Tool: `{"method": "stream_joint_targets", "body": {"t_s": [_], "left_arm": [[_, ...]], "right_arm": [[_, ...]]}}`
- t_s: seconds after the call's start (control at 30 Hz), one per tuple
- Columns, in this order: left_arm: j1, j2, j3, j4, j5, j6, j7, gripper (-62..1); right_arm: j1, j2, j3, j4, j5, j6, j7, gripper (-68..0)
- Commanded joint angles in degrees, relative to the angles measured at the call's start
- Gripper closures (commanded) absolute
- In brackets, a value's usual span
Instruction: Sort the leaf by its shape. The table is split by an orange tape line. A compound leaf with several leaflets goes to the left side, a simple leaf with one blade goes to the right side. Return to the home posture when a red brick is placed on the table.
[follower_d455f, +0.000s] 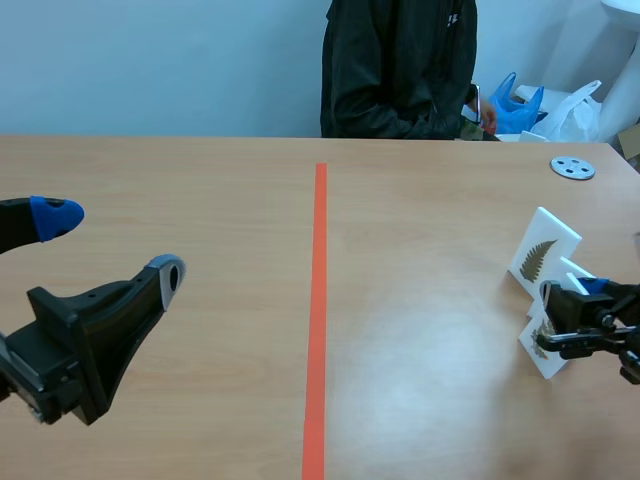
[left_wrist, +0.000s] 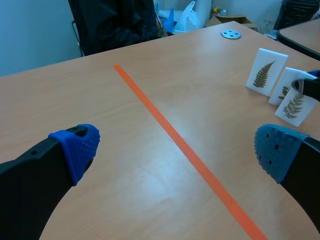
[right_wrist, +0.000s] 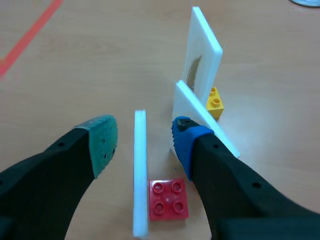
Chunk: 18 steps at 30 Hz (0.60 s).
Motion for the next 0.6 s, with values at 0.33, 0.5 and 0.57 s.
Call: {"method": "stream_joint_targets", "body": {"t_s": [0.33, 0.5, 0.57], "left_arm": [[-0.15, -0.02, -0.26, 0.70, -0.37, -0.07, -0.94, -62.3], [-0.15, -0.04, -0.26, 0.70, -0.37, -0.07, -0.72, -62.3], [-0.15, -0.04, -0.26, 0.70, -0.37, -0.09, -0.68, -62.3]], "right_arm": [[-4.42, 0.81, 6.25, 16.09, 5.77, 3.56, -5.05, -43.5], [-7.10, 1.11, 7.17, 24.68, 9.22, 6.03, -7.82, -54.9], [-7.96, 1.11, 7.17, 28.06, 11.52, 7.32, -9.55, -62.0]]}}
